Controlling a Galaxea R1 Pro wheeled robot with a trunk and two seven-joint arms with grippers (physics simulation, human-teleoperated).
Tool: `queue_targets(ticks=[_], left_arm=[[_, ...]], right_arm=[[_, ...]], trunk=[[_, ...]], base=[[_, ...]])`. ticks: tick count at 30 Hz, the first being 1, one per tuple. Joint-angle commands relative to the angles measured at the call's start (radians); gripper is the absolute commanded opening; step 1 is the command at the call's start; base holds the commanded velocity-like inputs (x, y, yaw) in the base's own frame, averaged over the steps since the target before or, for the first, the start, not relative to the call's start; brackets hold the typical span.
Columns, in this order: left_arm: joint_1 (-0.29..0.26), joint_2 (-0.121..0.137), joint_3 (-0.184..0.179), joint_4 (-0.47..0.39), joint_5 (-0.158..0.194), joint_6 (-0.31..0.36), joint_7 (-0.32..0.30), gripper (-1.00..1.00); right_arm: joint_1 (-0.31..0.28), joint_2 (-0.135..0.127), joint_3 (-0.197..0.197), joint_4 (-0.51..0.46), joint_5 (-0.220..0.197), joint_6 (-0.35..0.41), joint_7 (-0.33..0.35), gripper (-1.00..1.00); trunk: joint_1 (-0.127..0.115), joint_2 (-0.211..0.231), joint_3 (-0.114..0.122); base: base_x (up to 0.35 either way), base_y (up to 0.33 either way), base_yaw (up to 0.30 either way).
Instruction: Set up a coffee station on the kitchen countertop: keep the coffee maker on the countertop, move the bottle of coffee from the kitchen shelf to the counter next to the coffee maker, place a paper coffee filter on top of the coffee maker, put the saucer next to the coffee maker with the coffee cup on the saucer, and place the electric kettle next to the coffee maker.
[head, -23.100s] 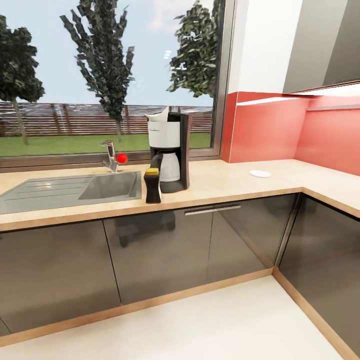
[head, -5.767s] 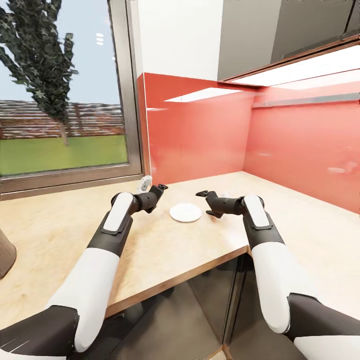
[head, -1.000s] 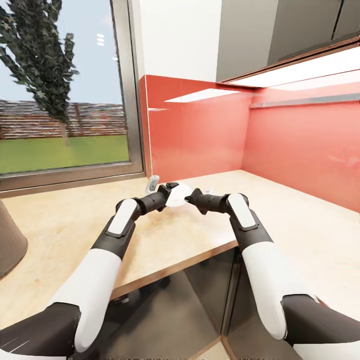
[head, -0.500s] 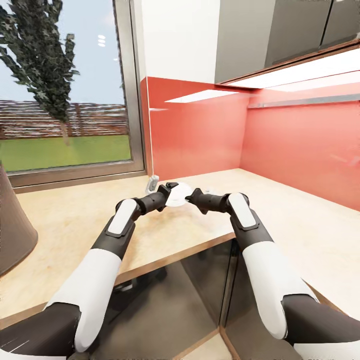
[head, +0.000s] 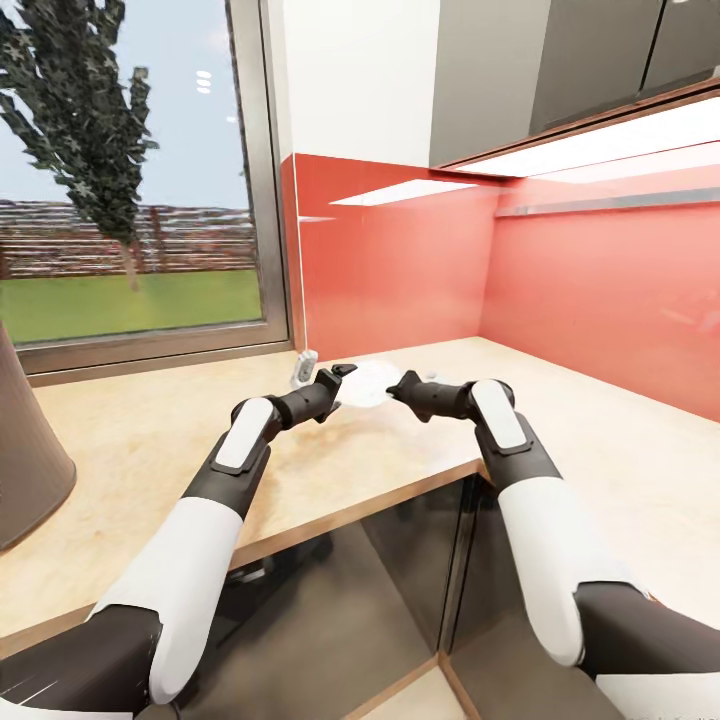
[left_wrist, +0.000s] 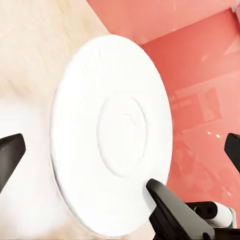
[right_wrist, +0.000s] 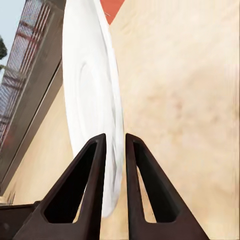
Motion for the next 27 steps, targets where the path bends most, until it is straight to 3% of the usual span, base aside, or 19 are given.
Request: queue_targets(ticks=[1, 10, 16, 27], left_arm=[[-0.001, 0.0, 0.0, -0.001, 0.01, 0.002, 0.009, 1.0], [-0.001, 0.0, -0.002, -0.006, 0.01, 0.002, 0.009, 1.0], [-0.001, 0.0, -0.002, -0.01, 0.01, 0.002, 0.009, 1.0], [-0.001, 0.0, -0.003, -0.012, 0.01, 0.002, 0.007, 1.0]], right_arm=[[-0.001, -0.005, -0.008, -0.001, -0.015, 0.002, -0.01, -1.0], [-0.031, -0.072, -0.039, -0.002, -0.03, 0.004, -0.01, -1.0], [-0.039, -0.081, -0.043, -0.002, -0.06, 0.005, -0.01, -1.0], [-0.039, -0.082, -0.044, -0.029, -0.063, 0.007, -0.01, -1.0]], trunk=[[0.0, -0.001, -0.001], [0.0, -0.001, -0.001], [0.0, -0.001, -0.001], [0.0, -0.001, -0.001]], base=[[0.0, 0.0, 0.0], [-0.027, 0.0, 0.0], [-0.27, 0.0, 0.0], [-0.24, 0.0, 0.0]])
